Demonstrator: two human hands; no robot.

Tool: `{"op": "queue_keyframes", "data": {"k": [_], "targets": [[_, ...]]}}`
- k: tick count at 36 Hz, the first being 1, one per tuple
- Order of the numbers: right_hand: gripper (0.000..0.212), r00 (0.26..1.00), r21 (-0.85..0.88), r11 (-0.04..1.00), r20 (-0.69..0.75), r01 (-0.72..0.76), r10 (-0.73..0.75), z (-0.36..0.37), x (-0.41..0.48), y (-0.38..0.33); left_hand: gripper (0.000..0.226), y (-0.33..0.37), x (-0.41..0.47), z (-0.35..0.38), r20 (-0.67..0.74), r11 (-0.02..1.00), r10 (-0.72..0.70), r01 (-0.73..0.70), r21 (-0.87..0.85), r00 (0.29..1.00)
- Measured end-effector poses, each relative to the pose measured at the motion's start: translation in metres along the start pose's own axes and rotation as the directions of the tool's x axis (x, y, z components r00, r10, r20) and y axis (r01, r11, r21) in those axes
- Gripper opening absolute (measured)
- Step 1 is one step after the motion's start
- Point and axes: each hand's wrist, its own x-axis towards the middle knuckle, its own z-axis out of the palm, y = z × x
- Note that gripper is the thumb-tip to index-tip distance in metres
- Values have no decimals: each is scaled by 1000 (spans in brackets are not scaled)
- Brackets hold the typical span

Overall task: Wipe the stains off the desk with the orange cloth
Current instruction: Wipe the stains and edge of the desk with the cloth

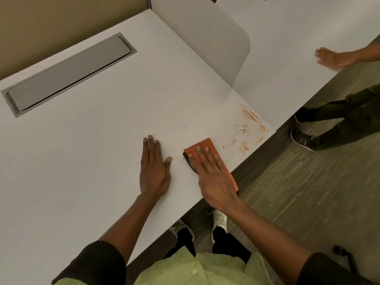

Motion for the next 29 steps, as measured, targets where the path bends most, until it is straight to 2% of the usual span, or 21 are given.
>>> {"op": "queue_keyframes", "data": {"k": [9,14,18,25,29], "targets": [[81,974,34,976,-62,-217,218,-11,88,30,72,6,0,-2,6,999,-8,8,42,1000],[88,979,142,973,-71,-180,191,1,35,-8,72,7,-1,0,1,998,-40,40,38,999],[92,986,115,982,-49,-152,159,6,-5,-14,72,6,0,2,-3,998,-39,39,40,999],[85,976,155,972,-103,-176,193,-10,61,46,72,7,0,0,6,996,-26,25,86,1000],[84,976,196,973,-159,-117,150,-5,52,38,71,10,0,2,0,994,-31,31,107,1000]]}}
